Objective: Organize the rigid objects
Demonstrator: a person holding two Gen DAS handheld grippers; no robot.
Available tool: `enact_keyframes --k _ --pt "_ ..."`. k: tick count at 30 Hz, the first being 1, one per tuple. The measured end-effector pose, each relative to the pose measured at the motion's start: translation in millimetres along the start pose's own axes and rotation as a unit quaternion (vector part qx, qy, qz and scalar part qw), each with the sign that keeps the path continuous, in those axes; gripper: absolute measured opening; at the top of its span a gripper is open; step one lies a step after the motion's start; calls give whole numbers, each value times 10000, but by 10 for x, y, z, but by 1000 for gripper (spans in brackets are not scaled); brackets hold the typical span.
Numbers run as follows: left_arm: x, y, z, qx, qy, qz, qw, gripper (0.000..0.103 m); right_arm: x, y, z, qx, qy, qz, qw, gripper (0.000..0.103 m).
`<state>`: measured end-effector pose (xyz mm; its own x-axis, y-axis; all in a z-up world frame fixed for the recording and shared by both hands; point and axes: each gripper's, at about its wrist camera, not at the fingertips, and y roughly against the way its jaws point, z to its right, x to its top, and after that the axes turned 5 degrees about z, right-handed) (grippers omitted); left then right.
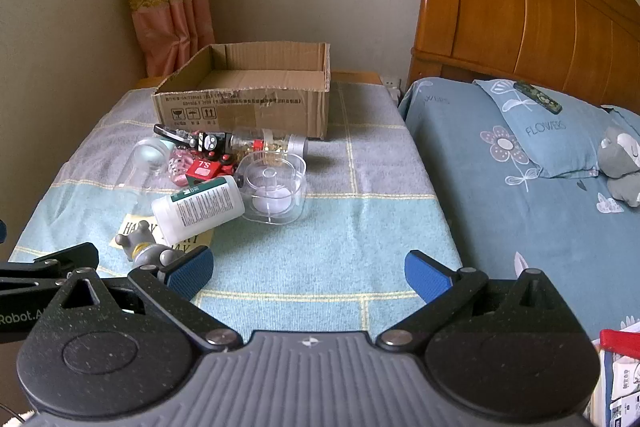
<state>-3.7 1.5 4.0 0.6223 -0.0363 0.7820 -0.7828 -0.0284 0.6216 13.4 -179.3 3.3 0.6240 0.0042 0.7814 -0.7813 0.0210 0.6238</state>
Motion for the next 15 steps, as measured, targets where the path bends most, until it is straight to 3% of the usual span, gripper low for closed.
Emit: enact_keyframes --k 15 --pt "47 -26 6 11 25 4 10000 102 17 34 6 -4 2 20 10000 103"
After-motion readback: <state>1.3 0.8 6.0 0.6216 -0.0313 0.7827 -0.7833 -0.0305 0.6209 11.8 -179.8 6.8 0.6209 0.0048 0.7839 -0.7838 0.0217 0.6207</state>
